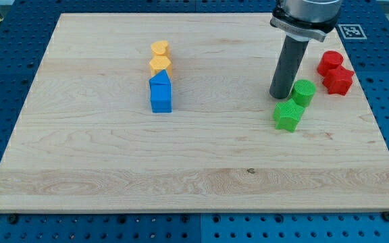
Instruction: Move the green circle to the bottom of the red star
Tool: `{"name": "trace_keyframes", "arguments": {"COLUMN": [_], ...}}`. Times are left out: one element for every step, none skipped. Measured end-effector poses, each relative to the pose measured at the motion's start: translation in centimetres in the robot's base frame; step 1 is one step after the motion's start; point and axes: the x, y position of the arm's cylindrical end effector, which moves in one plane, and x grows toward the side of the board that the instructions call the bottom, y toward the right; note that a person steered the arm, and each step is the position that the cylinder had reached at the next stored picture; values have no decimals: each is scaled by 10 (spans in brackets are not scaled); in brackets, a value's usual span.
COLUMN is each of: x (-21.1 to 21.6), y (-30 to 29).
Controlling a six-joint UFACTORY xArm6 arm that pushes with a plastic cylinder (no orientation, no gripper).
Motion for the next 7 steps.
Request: {"name": "trace_keyframes", "arguments": {"x": [0,0,3,3,3,5,5], "y": [0,0,0,0,17,24,40]}}
